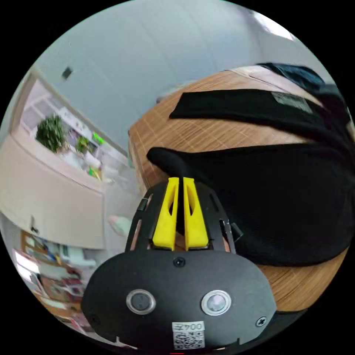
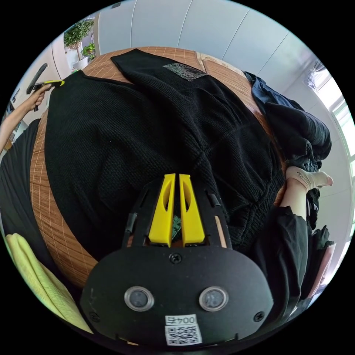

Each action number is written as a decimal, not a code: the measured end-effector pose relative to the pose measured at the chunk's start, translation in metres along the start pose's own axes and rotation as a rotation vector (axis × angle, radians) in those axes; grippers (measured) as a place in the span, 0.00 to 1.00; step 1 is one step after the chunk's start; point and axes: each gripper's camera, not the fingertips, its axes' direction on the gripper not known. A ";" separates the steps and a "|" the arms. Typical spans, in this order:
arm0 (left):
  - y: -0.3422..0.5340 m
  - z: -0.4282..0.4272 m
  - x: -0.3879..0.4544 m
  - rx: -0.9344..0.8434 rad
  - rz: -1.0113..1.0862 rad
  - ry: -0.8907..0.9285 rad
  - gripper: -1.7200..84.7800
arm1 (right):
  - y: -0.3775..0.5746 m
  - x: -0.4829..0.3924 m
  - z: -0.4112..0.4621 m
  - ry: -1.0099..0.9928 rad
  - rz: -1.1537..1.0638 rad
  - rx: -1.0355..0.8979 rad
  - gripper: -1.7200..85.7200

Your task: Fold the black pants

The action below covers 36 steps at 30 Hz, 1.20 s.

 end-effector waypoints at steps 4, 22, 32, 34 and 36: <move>0.042 -0.071 0.237 0.163 0.603 -0.347 0.08 | 0.003 0.000 -0.003 0.015 -0.011 0.005 0.06; 0.032 -0.064 0.190 -0.007 0.374 0.161 0.17 | 0.009 0.018 -0.013 -0.020 0.006 0.015 0.06; 0.008 0.036 0.100 -0.109 0.102 0.496 0.08 | 0.008 0.026 -0.017 -0.038 0.015 0.015 0.06; 0.012 0.012 0.091 -0.001 0.101 0.411 0.06 | 0.007 0.027 -0.018 -0.037 0.015 0.017 0.06; 0.018 -0.022 0.068 0.116 0.024 0.204 0.05 | 0.007 0.027 -0.019 -0.037 0.016 0.019 0.06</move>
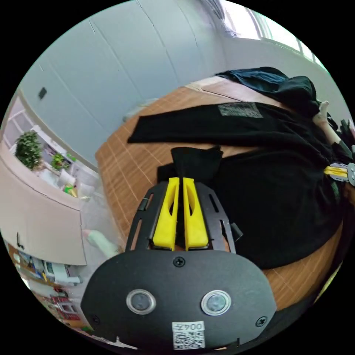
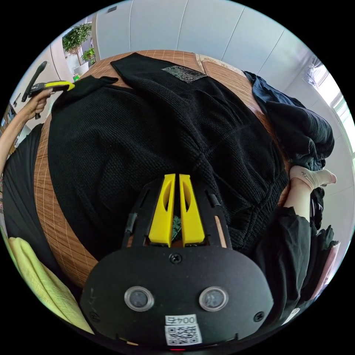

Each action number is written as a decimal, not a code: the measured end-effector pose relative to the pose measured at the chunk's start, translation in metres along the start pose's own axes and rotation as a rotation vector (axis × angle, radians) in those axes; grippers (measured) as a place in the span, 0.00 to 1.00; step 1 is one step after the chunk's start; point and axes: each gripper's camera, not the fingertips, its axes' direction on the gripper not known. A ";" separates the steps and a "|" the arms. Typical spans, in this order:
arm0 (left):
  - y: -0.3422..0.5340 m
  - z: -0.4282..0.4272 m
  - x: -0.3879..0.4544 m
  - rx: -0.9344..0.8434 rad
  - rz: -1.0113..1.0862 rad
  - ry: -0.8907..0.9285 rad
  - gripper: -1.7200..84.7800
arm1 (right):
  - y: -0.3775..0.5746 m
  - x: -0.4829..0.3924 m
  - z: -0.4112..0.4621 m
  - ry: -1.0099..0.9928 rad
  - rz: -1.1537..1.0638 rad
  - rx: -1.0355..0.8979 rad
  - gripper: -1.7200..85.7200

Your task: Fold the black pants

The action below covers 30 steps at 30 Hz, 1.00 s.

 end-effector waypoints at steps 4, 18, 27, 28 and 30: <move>0.022 -0.028 -0.090 0.017 -0.223 -0.414 0.06 | -0.003 0.001 -0.001 -0.001 0.002 -0.002 0.06; 0.121 0.005 -0.066 -0.076 -0.070 -0.217 0.04 | -0.013 -0.014 -0.033 0.077 -0.019 0.091 0.05; 0.185 0.054 0.150 -0.092 0.290 -0.124 0.02 | 0.001 -0.110 -0.024 0.008 -0.368 -0.019 0.06; 0.189 0.054 0.152 -0.084 0.293 -0.134 0.02 | 0.003 -0.109 -0.023 -0.005 -0.322 0.025 0.06; 0.198 0.055 0.154 -0.084 0.302 -0.154 0.02 | 0.001 -0.108 -0.022 -0.013 -0.299 0.010 0.06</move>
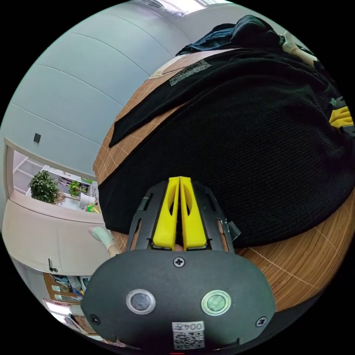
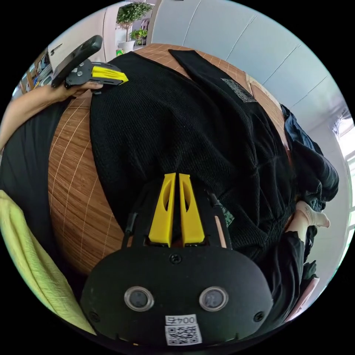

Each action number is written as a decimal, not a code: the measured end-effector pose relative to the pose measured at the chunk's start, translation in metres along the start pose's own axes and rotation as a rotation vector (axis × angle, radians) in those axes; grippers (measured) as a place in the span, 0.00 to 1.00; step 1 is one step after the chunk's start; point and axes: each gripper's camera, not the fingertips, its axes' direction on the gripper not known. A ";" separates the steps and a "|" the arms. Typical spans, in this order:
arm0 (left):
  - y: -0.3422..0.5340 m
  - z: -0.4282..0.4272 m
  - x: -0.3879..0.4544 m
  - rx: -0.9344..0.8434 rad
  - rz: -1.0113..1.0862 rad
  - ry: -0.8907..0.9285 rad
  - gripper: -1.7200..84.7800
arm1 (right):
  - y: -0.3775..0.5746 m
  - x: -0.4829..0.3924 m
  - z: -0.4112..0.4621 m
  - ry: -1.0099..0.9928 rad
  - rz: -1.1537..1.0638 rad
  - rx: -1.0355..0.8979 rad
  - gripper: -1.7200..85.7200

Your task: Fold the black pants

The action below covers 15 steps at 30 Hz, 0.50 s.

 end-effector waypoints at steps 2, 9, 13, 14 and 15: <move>0.012 0.000 0.002 0.009 0.012 -0.013 0.02 | -0.003 0.005 -0.001 -0.045 0.048 -0.034 0.06; 0.056 0.008 -0.024 0.086 -0.041 0.062 0.03 | 0.003 -0.006 -0.010 0.014 0.002 -0.020 0.04; 0.070 0.014 -0.032 0.104 -0.011 0.086 0.03 | -0.005 0.006 -0.013 0.086 0.006 -0.044 0.02; 0.075 0.015 -0.031 0.114 0.011 0.078 0.03 | -0.006 0.008 -0.004 0.050 0.003 -0.099 0.01; 0.078 0.017 -0.031 0.118 0.021 0.075 0.03 | -0.004 0.010 -0.004 0.036 0.024 -0.051 0.01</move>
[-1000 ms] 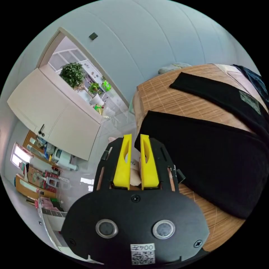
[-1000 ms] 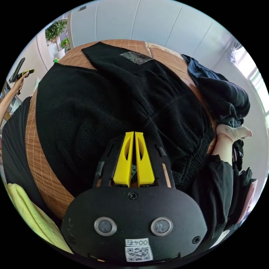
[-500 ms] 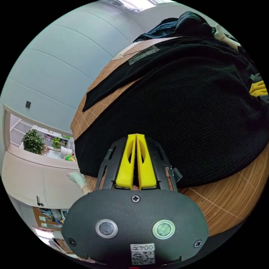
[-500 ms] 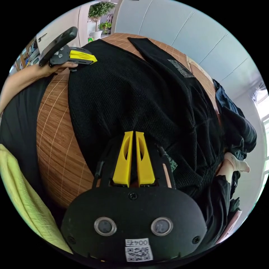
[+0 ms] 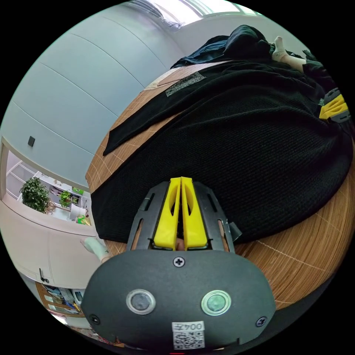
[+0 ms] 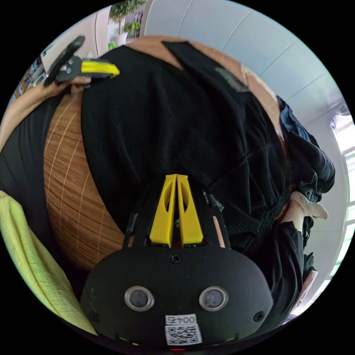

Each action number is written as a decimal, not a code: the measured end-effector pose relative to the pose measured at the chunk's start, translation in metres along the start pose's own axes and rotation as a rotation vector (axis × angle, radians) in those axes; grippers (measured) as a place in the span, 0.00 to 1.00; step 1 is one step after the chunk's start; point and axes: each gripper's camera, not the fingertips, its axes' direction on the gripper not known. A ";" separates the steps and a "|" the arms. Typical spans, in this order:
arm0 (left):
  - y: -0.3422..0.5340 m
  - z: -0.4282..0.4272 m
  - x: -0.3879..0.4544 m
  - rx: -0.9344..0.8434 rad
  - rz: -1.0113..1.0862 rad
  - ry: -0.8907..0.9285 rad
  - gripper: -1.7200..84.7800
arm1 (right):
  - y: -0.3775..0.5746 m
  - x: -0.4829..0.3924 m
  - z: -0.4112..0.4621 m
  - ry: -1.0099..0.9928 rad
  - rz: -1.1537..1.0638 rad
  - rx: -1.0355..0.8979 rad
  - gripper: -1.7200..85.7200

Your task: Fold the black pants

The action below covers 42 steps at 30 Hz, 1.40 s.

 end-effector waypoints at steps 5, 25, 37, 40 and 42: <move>0.008 0.006 -0.003 -0.027 -0.014 -0.013 0.02 | -0.008 -0.003 0.002 0.029 -0.023 -0.016 0.01; 0.019 -0.007 -0.019 -0.088 0.157 0.125 0.03 | -0.020 0.033 -0.001 -0.091 -0.023 -0.124 0.09; 0.031 0.030 -0.070 -0.084 0.043 0.406 0.02 | 0.001 0.053 0.025 -0.130 0.024 -0.163 0.10; 0.033 0.037 -0.074 -0.071 0.053 0.391 0.02 | 0.009 0.053 0.028 -0.121 0.023 -0.134 0.10; 0.027 0.038 -0.061 -0.084 0.122 0.316 0.02 | 0.014 0.052 0.029 -0.104 0.010 -0.111 0.10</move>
